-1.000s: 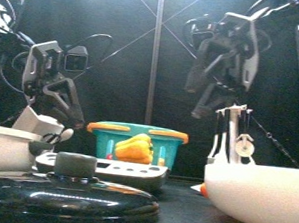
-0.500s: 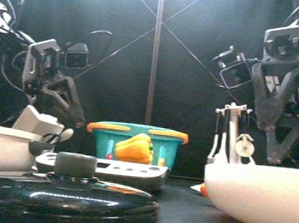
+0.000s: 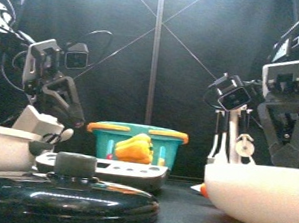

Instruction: Grab cleaver handle

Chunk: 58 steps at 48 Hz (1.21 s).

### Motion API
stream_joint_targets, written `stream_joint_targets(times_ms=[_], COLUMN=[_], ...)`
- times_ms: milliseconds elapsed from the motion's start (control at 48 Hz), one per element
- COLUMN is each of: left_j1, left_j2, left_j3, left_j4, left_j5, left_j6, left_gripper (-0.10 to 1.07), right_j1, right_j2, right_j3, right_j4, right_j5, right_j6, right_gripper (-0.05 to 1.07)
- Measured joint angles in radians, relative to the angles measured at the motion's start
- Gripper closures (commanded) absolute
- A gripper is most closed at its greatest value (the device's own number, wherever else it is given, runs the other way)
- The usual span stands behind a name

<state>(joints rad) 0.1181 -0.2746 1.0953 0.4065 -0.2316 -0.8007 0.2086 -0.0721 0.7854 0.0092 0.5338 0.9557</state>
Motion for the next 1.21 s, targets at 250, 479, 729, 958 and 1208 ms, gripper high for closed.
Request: stream_joint_targets(times_ms=[250,479,729,958,1208], left_j1=[0.0,0.0,0.0,0.002,0.002], left_j2=[0.0,0.0,0.0,0.0,0.0], left_j3=[-0.002,-0.002,0.0,0.0,0.0], left_j4=[0.0,0.0,0.0,0.0,-0.002], left_j5=[0.0,0.0,0.0,0.0,0.0], left_j6=[0.0,0.0,0.0,0.0,0.0], left_gripper=[0.4,0.4,0.4,0.4,0.4], right_j1=[-0.009,-0.009,-0.008,-0.005,-0.003], right_j2=[0.051,0.074,0.077,0.021,-0.044], right_j3=[-0.006,-0.015,-0.018,-0.038,-0.049], right_j4=[-0.052,-0.061,-0.08,-0.147,-0.201], right_j5=[0.017,0.029,0.043,0.078,0.175], right_j6=[0.031,0.032,0.031,0.029,0.031], right_gripper=[0.04,0.27,0.59,0.63,0.63])
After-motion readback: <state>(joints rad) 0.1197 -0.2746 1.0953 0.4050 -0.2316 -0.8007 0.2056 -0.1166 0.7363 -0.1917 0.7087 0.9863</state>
